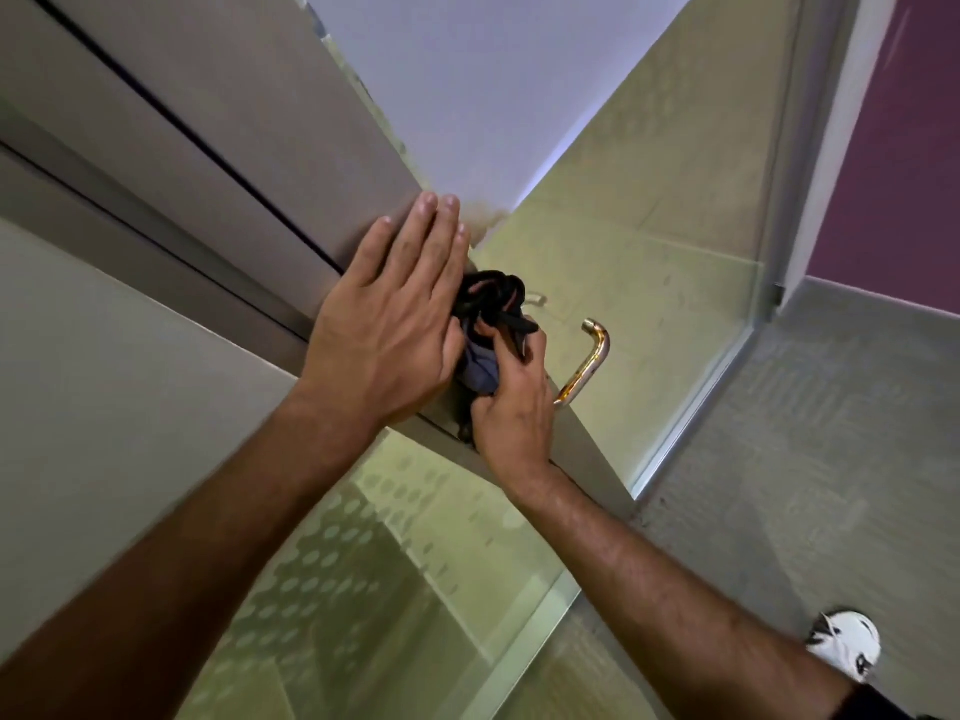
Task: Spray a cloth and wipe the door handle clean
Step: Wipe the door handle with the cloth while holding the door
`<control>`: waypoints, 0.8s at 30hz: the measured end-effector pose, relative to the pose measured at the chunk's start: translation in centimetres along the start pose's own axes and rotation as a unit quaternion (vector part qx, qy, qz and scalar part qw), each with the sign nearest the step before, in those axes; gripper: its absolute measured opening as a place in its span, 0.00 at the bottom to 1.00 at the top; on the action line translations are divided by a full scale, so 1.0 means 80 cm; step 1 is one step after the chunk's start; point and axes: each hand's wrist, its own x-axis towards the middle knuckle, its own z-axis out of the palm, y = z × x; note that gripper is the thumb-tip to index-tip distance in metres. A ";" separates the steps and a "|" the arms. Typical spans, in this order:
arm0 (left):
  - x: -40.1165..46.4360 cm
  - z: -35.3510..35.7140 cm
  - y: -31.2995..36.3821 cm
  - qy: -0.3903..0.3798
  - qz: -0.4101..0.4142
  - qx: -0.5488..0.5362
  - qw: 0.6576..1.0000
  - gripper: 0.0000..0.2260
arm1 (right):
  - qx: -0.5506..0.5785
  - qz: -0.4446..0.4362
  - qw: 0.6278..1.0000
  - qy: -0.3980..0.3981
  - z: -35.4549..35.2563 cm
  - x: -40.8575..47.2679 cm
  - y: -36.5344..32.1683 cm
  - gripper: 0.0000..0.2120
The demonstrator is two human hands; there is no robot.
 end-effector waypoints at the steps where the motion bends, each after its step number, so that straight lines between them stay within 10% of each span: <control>1: -0.001 0.001 0.000 0.000 0.001 0.011 1.000 0.32 | 0.008 0.027 1.000 -0.010 0.000 -0.005 0.001 0.39; 9: -0.002 -0.004 0.001 0.003 0.011 0.065 0.998 0.34 | 0.120 0.202 0.970 -0.069 -0.011 -0.003 0.001 0.26; 16: -0.001 -0.007 -0.001 -0.019 0.022 0.018 0.999 0.33 | -0.010 -0.072 0.994 -0.086 -0.025 -0.014 -0.013 0.33; 24: 0.001 0.012 0.031 -0.054 0.056 -0.007 0.997 0.33 | -0.215 -0.250 0.925 -0.191 -0.135 0.059 0.037 0.23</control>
